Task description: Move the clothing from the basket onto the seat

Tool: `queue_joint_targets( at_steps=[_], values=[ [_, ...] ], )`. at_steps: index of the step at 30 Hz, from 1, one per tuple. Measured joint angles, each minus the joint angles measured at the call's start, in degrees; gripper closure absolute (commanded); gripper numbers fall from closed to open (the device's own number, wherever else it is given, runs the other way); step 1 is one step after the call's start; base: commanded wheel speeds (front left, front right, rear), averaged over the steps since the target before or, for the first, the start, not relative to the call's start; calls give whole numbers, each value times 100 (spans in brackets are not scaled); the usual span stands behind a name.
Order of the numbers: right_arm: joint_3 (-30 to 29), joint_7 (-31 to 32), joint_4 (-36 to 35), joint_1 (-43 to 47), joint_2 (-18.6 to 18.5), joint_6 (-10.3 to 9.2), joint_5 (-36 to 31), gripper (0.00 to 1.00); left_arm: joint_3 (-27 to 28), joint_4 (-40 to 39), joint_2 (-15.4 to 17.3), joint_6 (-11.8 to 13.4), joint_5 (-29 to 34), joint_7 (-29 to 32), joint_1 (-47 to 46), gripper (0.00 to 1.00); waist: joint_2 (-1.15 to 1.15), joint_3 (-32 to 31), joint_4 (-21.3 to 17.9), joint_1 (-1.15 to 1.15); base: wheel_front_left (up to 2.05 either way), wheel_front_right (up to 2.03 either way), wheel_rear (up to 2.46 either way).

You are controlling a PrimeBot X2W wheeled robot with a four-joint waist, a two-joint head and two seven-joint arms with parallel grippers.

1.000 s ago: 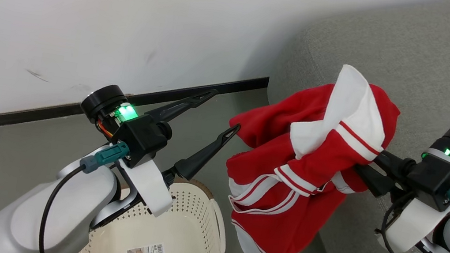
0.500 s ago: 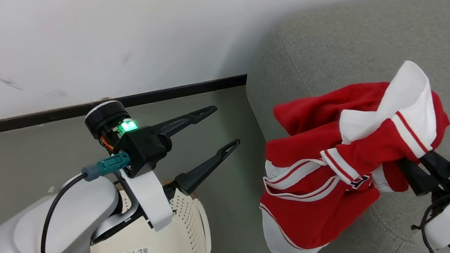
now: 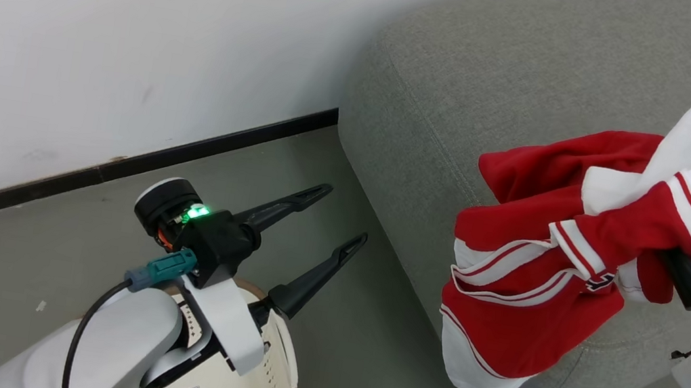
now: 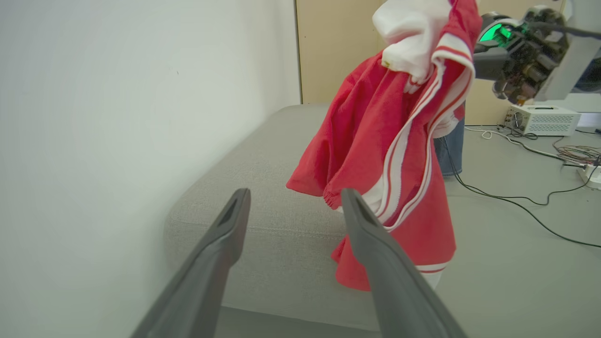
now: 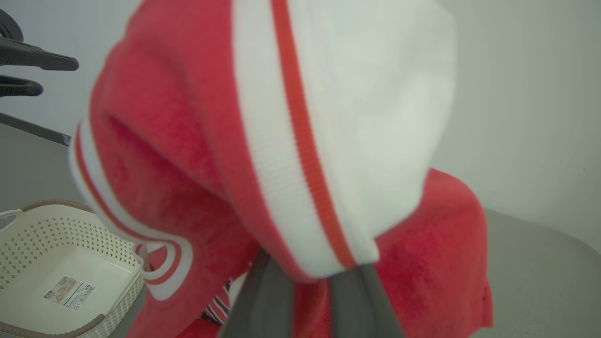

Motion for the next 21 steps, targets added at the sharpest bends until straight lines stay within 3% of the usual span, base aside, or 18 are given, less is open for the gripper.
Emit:
queue_joint_targets(
  at_steps=[21],
  values=[
    [-747,0,108,521,292,0,119,100,-34,-112,-32,12,-34,-58,177,0,0,226,-484,0,0,0,0]
  ],
)
